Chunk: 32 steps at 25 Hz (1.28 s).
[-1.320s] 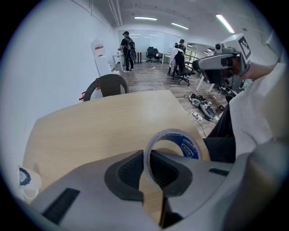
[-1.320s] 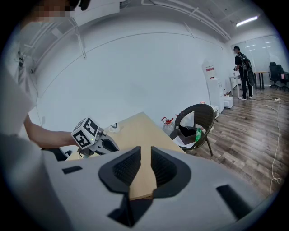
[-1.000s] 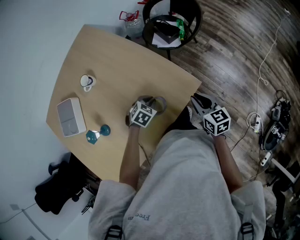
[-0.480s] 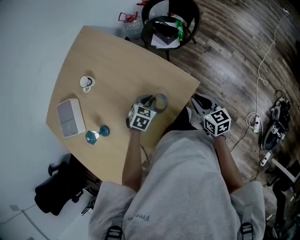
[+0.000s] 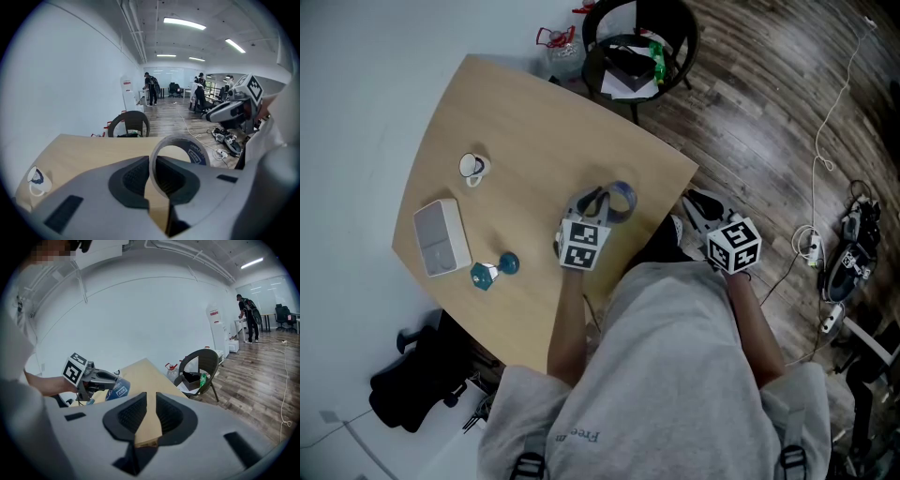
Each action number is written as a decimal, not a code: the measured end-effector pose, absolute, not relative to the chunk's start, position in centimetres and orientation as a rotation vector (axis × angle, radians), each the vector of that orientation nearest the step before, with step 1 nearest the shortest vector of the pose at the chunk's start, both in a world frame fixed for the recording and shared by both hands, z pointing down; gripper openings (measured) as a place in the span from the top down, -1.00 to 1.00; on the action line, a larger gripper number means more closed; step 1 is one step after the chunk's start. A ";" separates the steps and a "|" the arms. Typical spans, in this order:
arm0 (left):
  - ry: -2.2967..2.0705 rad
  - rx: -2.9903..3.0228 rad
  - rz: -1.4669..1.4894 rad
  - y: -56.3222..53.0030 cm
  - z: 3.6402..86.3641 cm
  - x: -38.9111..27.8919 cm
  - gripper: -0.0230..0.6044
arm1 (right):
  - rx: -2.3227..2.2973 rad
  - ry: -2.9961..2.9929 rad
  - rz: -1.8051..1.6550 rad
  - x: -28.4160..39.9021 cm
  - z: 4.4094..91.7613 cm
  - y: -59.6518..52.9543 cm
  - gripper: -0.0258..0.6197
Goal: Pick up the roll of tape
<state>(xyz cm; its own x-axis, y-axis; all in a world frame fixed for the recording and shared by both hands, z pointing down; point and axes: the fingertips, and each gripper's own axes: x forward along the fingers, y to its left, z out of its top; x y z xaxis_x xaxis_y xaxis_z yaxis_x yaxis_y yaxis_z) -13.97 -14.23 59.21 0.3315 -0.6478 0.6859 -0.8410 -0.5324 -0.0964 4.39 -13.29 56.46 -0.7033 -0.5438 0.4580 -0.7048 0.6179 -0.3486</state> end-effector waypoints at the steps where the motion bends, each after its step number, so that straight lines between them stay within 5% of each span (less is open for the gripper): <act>1: -1.357 2.323 0.982 -14.3 58.8 -14.0 0.80 | 1.011 -2.540 0.741 4.4 56.3 -13.3 0.72; 32: -1.676 2.400 0.463 -13.1 49.5 -13.4 0.80 | 0.965 -2.612 0.713 2.6 54.1 -13.4 0.75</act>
